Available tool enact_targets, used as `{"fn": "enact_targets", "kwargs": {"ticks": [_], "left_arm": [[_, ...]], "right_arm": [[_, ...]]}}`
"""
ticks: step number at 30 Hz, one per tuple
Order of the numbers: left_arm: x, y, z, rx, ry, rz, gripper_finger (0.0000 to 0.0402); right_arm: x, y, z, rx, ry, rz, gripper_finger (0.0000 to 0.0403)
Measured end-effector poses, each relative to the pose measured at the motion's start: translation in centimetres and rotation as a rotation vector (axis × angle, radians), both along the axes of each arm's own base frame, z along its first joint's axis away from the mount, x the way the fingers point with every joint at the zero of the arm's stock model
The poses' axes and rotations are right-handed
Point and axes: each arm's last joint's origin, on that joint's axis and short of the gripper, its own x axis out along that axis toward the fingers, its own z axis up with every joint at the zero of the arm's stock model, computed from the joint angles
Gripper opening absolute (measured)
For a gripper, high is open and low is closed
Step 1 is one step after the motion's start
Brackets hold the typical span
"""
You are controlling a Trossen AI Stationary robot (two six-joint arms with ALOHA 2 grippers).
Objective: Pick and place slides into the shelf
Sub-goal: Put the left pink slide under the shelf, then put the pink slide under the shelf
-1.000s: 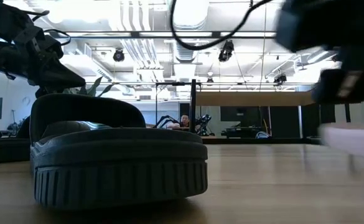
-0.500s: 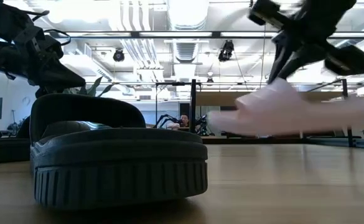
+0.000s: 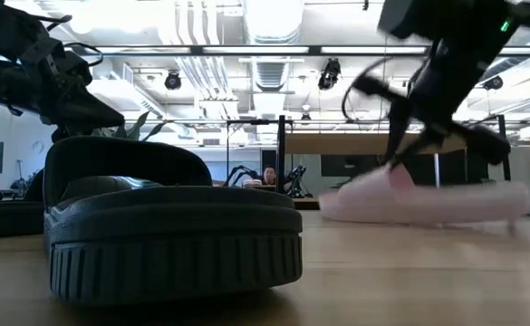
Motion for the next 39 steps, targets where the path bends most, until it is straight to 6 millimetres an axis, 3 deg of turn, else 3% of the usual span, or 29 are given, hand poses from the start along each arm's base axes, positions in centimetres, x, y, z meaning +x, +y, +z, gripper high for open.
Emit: {"fn": "enact_targets", "kwargs": {"ticks": [3, 8, 17, 21, 28, 31, 39], "left_arm": [[0.0, 0.0, 0.0, 0.0, -0.001, 0.0, 0.0015], [0.0, 0.0, 0.0, 0.001, -0.002, 0.0, 0.0015], [0.0, 0.0, 0.0, 0.0, 0.001, 0.0, 0.0015], [0.0, 0.0, 0.0, 0.0, 0.0, 0.0, 0.0015], [0.0, 0.0, 0.0, 0.0, 0.0, 0.0, 0.0015], [0.0, 0.0, 0.0, -0.001, 0.001, -0.001, 0.0015], [0.0, 0.0, 0.0, 0.0, -0.001, -0.001, 0.0015]], "right_arm": [[0.3, 0.0, -0.9, 0.03, 0.058, 0.033, 0.0013], [0.2, 0.1, -0.6, 0.027, 0.106, 0.095, 0.0032], [-2.8, -0.6, 1.4, 0.013, 0.348, 0.241, 0.0167], [-3.2, -0.8, 3.4, -0.118, 0.451, 0.551, 0.0211], [-3.6, 1.1, 7.1, -0.259, 0.633, 1.485, 0.0231], [-4.5, 2.1, 7.4, -0.216, 0.73, 1.638, 0.0226], [-6.0, 6.4, 6.7, -0.22, 0.99, 1.823, 0.0219]]}}
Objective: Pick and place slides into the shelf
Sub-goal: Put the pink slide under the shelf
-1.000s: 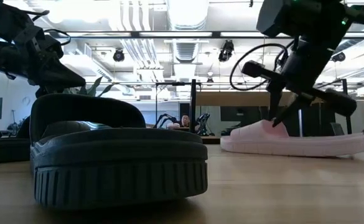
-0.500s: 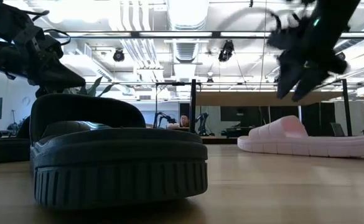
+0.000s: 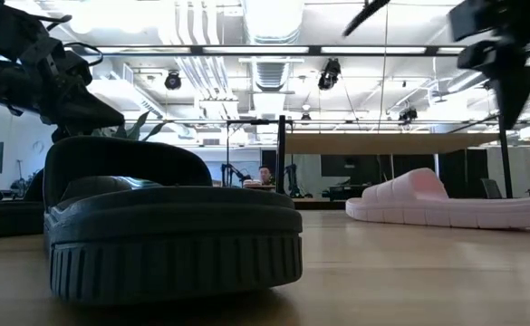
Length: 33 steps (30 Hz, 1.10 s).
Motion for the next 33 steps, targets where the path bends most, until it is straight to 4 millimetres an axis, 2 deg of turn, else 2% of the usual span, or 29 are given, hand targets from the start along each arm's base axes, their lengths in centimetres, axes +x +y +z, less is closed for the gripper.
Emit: {"fn": "enact_targets", "kwargs": {"ticks": [5, 10, 17, 25, 30, 33], "left_arm": [[0.0, 0.0, 0.0, 0.0, -0.001, 0.0, 0.0015], [0.0, 0.0, 0.0, -0.001, 0.002, 0.0, 0.0015], [0.0, 0.0, 0.0, 0.0, 0.001, 0.0, 0.0015], [0.0, 0.0, 0.0, 0.0, 0.001, 0.0, 0.0015], [0.0, 0.0, 0.0, 0.0, 0.0, 0.0, 0.0015], [0.0, 0.0, 0.0, 0.0, 0.001, 0.0, 0.0015]], "right_arm": [[-1.7, 4.0, 0.0, 0.005, -0.004, 0.069, 0.0219], [-4.0, 7.6, 0.0, 0.032, 0.057, 0.044, 0.0219], [-5.4, 10.7, -1.5, -0.035, 0.115, 0.028, 0.0219], [-5.3, 11.4, -5.4, -0.216, 0.206, -0.083, 0.0219], [-5.6, 11.0, -7.0, -0.351, 0.29, -0.123, 0.0218], [-6.0, 10.4, -7.4, -0.414, 0.321, -0.17, 0.0203]]}}
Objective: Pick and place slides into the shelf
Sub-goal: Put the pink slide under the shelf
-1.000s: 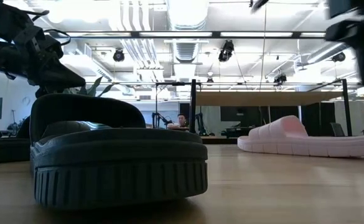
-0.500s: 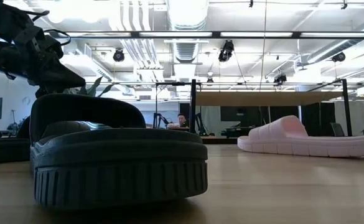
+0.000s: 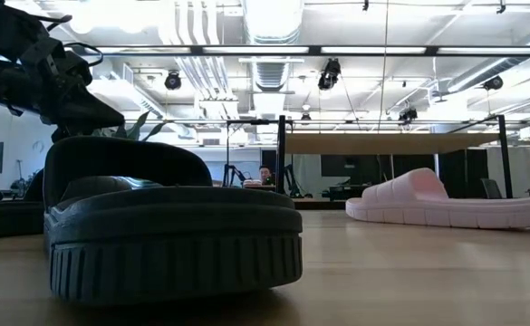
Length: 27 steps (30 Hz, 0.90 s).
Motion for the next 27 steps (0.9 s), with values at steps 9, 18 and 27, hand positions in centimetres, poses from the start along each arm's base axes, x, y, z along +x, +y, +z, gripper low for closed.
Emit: {"fn": "enact_targets", "kwargs": {"ticks": [9, 18, 27], "left_arm": [[0.0, 0.0, 0.0, 0.0, -0.001, 0.0, 0.0015], [0.0, 0.0, 0.0, 0.0, 0.0, 0.001, 0.0015], [0.0, 0.0, 0.0, 0.0, 0.0, 0.001, 0.0015]], "right_arm": [[-1.0, -2.2, 0.4, -0.048, -0.024, -0.043, 0.0048], [-0.6, -6.3, 1.6, -0.146, -0.116, -0.063, 0.0016], [0.2, -11.6, 1.3, -0.236, -0.108, -0.096, 0.0015]]}}
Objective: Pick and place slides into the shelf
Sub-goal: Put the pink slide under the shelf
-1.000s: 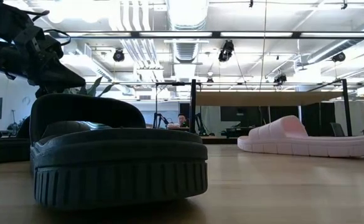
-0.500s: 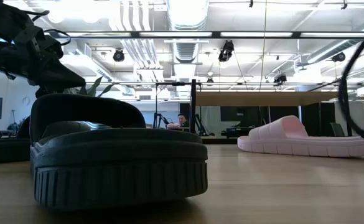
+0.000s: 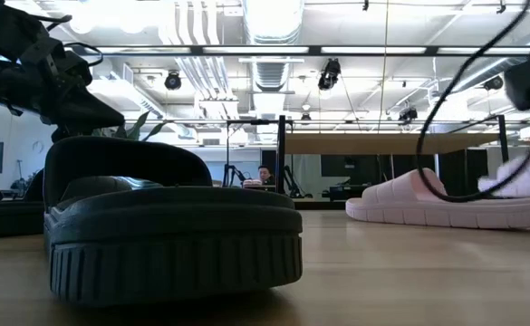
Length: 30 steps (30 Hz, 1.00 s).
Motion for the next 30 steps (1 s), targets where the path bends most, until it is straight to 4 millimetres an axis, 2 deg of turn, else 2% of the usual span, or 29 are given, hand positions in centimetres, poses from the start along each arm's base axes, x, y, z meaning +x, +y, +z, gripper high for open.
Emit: {"fn": "enact_targets", "kwargs": {"ticks": [5, 9, 14, 17, 26, 30], "left_arm": [[0.0, 0.0, 0.0, 0.0, -0.001, 0.0, 0.0015], [0.0, 0.0, 0.1, 0.003, -0.007, 0.0, 0.0015], [0.0, 0.0, 0.1, 0.002, -0.007, -0.001, 0.0015], [0.0, 0.0, 0.1, 0.002, -0.007, -0.001, 0.0015], [0.0, 0.0, 0.1, 0.002, -0.007, 0.0, 0.0015], [0.0, 0.0, 0.1, 0.002, -0.007, -0.001, 0.0015]], "right_arm": [[1.5, -1.6, 0.5, -0.032, -0.049, 0.056, 0.0017], [2.5, -3.2, 0.6, -0.015, -0.05, -0.045, 0.0018], [3.3, -5.4, -0.5, 0.139, 0.037, -0.259, 0.0018], [3.7, -6.5, -0.9, 0.155, 0.072, -0.296, 0.0018], [4.6, -8.6, -1.5, 0.151, 0.239, -0.047, 0.0018], [4.7, -9.3, -1.8, 0.181, 0.292, -0.006, 0.0018]]}}
